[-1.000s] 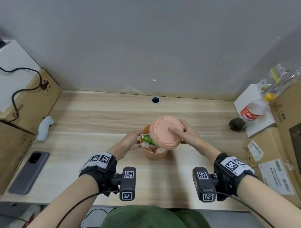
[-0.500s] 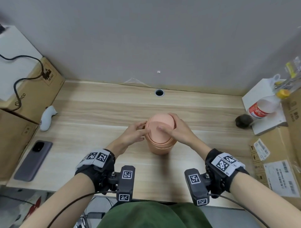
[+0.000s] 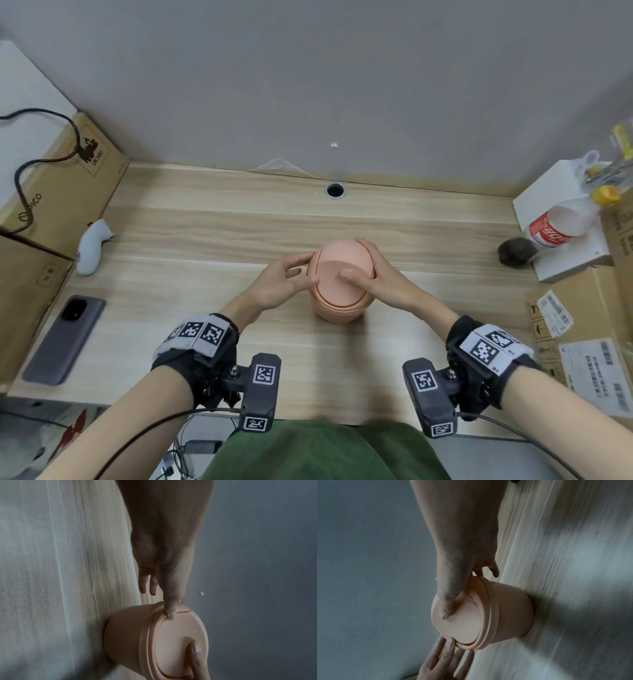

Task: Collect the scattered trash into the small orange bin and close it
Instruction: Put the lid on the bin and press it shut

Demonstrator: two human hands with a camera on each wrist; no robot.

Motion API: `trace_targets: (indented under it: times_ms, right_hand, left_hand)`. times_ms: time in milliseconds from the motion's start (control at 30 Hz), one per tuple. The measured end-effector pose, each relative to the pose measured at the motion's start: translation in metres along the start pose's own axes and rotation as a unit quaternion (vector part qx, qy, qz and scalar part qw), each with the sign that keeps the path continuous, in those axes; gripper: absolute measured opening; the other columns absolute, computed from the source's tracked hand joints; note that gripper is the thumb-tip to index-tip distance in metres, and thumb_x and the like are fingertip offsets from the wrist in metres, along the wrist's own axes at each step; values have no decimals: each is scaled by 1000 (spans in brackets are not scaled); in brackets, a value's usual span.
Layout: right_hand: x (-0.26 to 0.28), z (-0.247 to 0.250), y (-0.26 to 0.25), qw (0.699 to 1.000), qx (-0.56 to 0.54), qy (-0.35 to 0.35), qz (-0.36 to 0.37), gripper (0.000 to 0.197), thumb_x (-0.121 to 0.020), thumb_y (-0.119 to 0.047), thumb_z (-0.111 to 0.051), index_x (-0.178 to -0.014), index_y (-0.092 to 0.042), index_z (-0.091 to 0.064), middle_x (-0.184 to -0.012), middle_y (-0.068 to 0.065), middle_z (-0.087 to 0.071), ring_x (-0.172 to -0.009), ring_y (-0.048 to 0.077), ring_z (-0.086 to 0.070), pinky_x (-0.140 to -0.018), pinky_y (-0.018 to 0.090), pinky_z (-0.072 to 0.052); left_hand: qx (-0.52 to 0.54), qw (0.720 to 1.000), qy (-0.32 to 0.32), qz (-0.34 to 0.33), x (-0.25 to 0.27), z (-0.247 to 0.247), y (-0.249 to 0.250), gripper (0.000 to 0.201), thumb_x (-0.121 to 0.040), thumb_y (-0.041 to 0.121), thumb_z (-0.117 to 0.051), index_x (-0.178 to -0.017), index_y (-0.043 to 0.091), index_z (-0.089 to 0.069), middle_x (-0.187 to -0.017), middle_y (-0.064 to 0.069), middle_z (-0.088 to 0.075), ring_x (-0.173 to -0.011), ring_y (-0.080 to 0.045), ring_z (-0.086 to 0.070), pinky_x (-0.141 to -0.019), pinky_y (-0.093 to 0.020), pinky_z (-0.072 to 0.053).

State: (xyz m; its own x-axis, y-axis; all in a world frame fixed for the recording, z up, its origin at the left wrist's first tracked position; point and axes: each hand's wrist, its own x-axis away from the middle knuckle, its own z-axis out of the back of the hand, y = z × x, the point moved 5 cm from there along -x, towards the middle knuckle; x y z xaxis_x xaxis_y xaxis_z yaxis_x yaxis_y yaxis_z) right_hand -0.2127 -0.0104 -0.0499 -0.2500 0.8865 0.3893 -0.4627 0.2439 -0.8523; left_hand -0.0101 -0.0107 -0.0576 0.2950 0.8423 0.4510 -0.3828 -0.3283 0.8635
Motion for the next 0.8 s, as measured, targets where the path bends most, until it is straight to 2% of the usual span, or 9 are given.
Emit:
trace_targets:
  times_ms: [100, 200, 300, 400, 500, 600, 667, 733, 800]
  right_hand:
    - [-3, 2, 5, 999, 12, -25, -30, 84, -82, -51, -63, -147, -32, -15, -147, -8, -36, -131, 11, -39, -103, 25, -32]
    - [-5, 6, 5, 997, 39, -46, -45, 84, -79, -57, -62, -146, -39, -15, -142, -12, -38, -129, 11, -39, -105, 26, -31]
    - [-7, 7, 2, 996, 46, -55, -46, 81, -79, -58, -62, -144, -41, -17, -136, -12, -42, -124, 11, -42, -103, 27, -34]
    - [-8, 6, 3, 997, 34, -60, -46, 81, -79, -56, -63, -144, -39, -18, -136, -10, -44, -124, 13, -45, -103, 27, -35]
    - [-9, 1, 7, 997, 20, -57, -51, 85, -76, -60, -63, -144, -41, -14, -139, -8, -44, -127, 15, -45, -108, 31, -35]
    - [-13, -6, 8, 997, -1, -59, -54, 90, -77, -59, -62, -146, -38, -8, -148, -4, -35, -133, 15, -38, -111, 31, -31]
    - [-17, -11, 3, 996, -14, -67, -49, 92, -79, -56, -62, -148, -34, -4, -151, -1, -31, -134, 14, -36, -111, 30, -30]
    - [-22, -13, -3, 996, -24, -76, -47, 92, -83, -51, -61, -149, -29, -2, -151, 1, -30, -130, 12, -37, -105, 25, -31]
    - [-29, -15, -8, 996, -5, -77, -48, 91, -83, -54, -59, -149, -27, -1, -150, 2, -30, -132, 14, -36, -104, 24, -30]
  left_hand:
    - [-10, 1000, -3, 1, -1, 2, 1, 57, -88, 27, -69, -142, 28, -50, -147, 12, -48, -134, -9, -40, -111, -28, -33]
    - [-4, 1000, -22, -6, -2, 2, 1, 55, -89, 25, -68, -141, 24, -51, -146, 11, -49, -135, -9, -42, -114, -27, -33]
    - [-26, 999, -31, -17, -2, 4, 6, 53, -91, 21, -66, -141, 19, -51, -144, 10, -51, -130, -3, -44, -109, -16, -35]
    - [-67, 996, -37, -39, -1, 3, 16, 53, -92, 17, -65, -142, 17, -49, -140, 13, -50, -124, -1, -44, -112, -23, -35]
    - [-131, 989, -24, -63, -3, 5, 24, 72, -88, 21, -69, -150, 27, -32, -151, 11, -35, -132, -5, -34, -111, -26, -30]
    - [-222, 967, -37, -117, -9, -2, 34, 97, -72, 30, -82, -150, 38, -24, -159, 1, -19, -147, -12, -16, -119, -36, -21]
    - [-288, 945, -68, -141, -11, -17, 39, 105, -63, 34, -86, -149, 40, -25, -158, -3, -11, -146, -16, -11, -118, -33, -17]
    - [-347, 924, -59, -148, -13, -27, 40, 114, -56, 37, -88, -149, 38, -24, -157, -7, -7, -143, -19, -7, -114, -29, -15]
    - [-389, 909, -27, -144, -17, -24, 38, 117, -52, 36, -88, -149, 37, -22, -156, -8, -6, -142, -23, -8, -116, -37, -20]
